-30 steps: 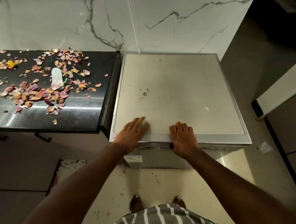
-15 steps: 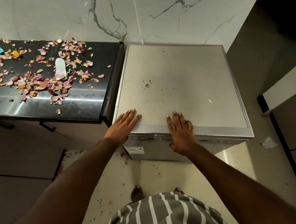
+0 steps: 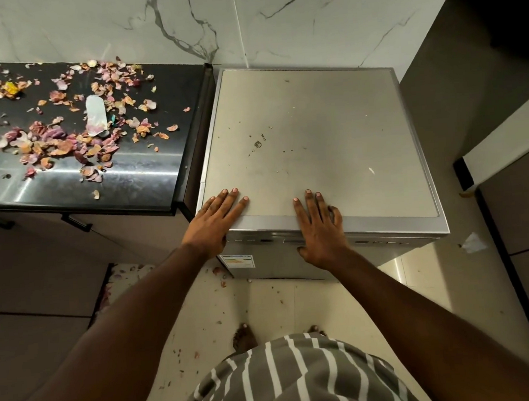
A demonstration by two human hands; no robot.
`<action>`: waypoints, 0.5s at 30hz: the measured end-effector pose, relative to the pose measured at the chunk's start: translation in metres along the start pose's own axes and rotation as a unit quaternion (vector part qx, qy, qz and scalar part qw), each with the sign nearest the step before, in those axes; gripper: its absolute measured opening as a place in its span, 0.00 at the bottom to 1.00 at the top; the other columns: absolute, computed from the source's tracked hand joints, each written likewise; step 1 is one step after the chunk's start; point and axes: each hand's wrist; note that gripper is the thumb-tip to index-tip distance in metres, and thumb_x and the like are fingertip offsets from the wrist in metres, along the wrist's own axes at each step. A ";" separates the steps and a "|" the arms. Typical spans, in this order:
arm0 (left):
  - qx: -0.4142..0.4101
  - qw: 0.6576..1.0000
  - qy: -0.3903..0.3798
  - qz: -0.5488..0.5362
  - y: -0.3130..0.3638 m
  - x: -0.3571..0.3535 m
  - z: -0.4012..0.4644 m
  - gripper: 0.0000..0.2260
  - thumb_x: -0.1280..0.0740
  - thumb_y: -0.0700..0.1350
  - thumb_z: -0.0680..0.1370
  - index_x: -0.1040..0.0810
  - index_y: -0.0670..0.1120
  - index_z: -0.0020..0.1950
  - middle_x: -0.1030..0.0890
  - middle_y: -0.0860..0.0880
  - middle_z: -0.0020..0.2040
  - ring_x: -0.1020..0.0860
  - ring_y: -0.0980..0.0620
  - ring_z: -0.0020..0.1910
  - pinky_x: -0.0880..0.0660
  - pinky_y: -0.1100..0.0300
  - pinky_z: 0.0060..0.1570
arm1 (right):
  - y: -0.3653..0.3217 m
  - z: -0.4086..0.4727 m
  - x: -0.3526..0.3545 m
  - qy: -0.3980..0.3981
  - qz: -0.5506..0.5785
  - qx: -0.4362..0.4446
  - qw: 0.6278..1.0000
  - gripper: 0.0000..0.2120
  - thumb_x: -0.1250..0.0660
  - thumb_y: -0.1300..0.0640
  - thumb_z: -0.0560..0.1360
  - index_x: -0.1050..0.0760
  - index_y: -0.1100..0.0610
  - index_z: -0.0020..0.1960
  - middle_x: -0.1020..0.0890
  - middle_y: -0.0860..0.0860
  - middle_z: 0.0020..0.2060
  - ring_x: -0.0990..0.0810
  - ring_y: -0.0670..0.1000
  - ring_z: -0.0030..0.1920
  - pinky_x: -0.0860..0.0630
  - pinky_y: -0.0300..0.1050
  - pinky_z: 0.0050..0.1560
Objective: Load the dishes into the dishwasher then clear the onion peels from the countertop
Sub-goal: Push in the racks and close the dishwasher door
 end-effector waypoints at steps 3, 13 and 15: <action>0.009 1.000 0.004 0.001 0.003 -0.001 0.000 0.54 0.27 0.40 0.74 0.66 0.55 0.84 0.63 0.49 0.85 0.64 0.48 0.83 0.57 0.49 0.82 | 0.000 0.000 0.000 -0.001 0.003 0.003 1.000 0.61 0.27 0.39 0.73 0.72 0.52 0.82 0.73 0.57 0.80 0.70 0.61 0.81 0.56 0.63 0.80; 0.015 1.000 -0.009 0.008 0.005 -0.001 0.001 0.54 0.28 0.40 0.76 0.70 0.54 0.83 0.66 0.47 0.84 0.66 0.47 0.82 0.57 0.47 0.82 | 0.002 0.000 -0.001 -0.003 0.005 0.009 1.000 0.61 0.28 0.37 0.73 0.72 0.52 0.82 0.73 0.58 0.80 0.71 0.60 0.81 0.58 0.62 0.80; 0.016 1.000 -0.009 0.009 0.005 -0.002 0.001 0.54 0.28 0.40 0.76 0.69 0.54 0.83 0.66 0.47 0.84 0.66 0.47 0.82 0.56 0.46 0.82 | 0.002 0.000 -0.001 -0.002 0.007 0.009 1.000 0.61 0.28 0.37 0.73 0.72 0.52 0.82 0.73 0.57 0.80 0.71 0.60 0.81 0.58 0.62 0.80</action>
Point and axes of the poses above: each hand's wrist, its own z-axis towards the middle knuckle, its own x-axis out of the back of the hand, y = z × x
